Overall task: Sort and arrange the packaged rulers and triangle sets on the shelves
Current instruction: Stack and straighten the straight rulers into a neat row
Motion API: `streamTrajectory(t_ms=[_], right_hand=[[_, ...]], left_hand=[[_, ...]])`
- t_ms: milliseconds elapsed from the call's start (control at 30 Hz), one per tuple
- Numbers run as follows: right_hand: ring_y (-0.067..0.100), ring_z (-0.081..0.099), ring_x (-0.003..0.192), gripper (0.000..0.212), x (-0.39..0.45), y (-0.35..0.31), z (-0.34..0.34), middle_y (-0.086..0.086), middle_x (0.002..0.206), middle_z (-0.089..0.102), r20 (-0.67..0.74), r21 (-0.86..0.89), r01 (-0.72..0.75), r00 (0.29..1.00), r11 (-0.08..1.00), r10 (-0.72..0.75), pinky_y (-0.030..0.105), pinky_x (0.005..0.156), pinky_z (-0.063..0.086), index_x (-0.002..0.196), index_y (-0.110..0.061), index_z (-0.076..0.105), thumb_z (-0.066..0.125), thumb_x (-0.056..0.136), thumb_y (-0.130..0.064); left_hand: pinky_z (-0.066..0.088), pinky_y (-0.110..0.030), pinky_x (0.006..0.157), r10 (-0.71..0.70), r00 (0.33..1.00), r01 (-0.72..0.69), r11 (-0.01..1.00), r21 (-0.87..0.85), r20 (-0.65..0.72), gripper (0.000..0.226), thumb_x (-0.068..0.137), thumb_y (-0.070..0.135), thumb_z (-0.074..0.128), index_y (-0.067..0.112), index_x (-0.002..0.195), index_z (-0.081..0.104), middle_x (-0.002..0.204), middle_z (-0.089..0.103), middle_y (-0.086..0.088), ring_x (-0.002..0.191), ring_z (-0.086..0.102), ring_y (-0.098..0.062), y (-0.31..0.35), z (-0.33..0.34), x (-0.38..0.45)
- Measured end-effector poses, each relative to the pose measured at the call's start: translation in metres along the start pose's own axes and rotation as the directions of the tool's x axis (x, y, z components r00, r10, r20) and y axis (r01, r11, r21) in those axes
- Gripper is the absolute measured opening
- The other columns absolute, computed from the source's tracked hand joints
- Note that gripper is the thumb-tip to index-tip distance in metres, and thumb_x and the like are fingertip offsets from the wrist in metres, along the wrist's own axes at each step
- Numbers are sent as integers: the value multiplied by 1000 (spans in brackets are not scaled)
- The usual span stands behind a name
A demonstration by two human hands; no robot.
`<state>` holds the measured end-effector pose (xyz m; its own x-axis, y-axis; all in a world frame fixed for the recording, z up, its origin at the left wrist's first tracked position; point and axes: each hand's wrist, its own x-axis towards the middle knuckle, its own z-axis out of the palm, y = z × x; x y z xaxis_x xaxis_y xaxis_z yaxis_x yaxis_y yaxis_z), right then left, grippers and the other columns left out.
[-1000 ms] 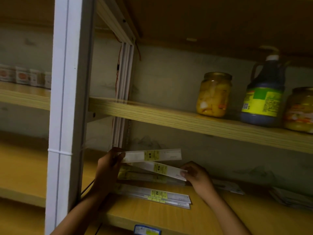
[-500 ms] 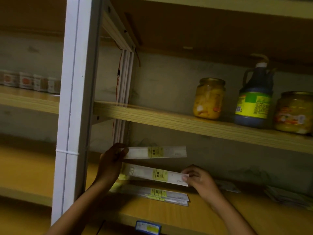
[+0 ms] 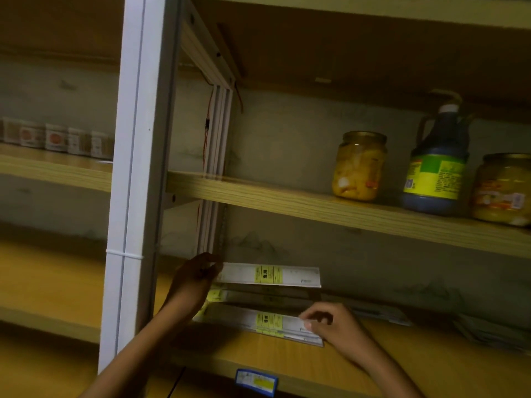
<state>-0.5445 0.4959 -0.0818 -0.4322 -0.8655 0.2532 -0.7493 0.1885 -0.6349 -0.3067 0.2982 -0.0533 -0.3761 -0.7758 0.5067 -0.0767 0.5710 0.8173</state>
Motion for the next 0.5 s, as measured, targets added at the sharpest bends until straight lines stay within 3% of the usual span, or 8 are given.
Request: streamTrajectory(t_ms=[100, 200, 267, 333, 400, 500], right_hand=[[3, 51, 117, 9, 3, 6, 5, -26, 108, 65, -10, -90, -9, 1000, 996, 8, 40, 104, 44, 93, -47, 70, 68, 84, -45], [13, 41, 130, 13, 3, 7, 7, -13, 130, 54, -73, -97, -65, 996, 993, 58, 42, 110, 39, 94, -45, 69, 72, 81, -44], [10, 49, 122, 20, 3, 7, 6, -9, 127, 53, -120, -57, -40, 992, 998, 33, 34, 104, 46, 100, -41, 66, 73, 84, -32], [8, 58, 106, 23, 6, 8, 3, -7, 114, 58, -225, -15, -5, 974, 1000, 1, 25, 90, 52, 97, -36, 64, 70, 87, -17], [7, 61, 91, 24, 10, 11, -1, -2, 104, 62, -349, 14, 5, 937, 1000, 1, 16, 75, 48, 89, -30, 65, 67, 87, -7], [4, 59, 84, 18, 13, 13, -3, 0, 99, 64, -421, 36, 3, 907, 999, 12, 11, 68, 41, 89, -21, 68, 64, 88, -3]], left_hand=[[40, -18, 68, -1, 1000, 1, 1000, 4, 29, 11, 95, 24, 54, 28, 100, 63, 98, 63, 8, 91, 57, -6, -3, 1, -2], [39, -18, 67, -10, 998, 8, 999, 38, 68, 12, 95, 25, 54, 27, 104, 63, 101, 63, 6, 91, 57, -6, -7, 2, -3], [41, -19, 68, -50, 994, 44, 997, 59, 101, 17, 95, 26, 54, 23, 109, 63, 105, 62, 3, 96, 58, -12, -11, 2, -4], [45, -23, 72, -93, 983, 82, 994, 79, 156, 21, 95, 28, 54, 22, 113, 63, 109, 61, 2, 101, 58, -16, -16, 2, -6], [47, -26, 77, -104, 973, 76, 987, 139, 206, 19, 96, 30, 53, 25, 112, 62, 113, 58, 2, 102, 57, -15, -21, 3, -7], [46, -26, 78, -68, 967, -1, 963, 271, 245, 13, 96, 29, 51, 26, 103, 62, 110, 57, 3, 98, 56, -13, -24, 7, -10]])
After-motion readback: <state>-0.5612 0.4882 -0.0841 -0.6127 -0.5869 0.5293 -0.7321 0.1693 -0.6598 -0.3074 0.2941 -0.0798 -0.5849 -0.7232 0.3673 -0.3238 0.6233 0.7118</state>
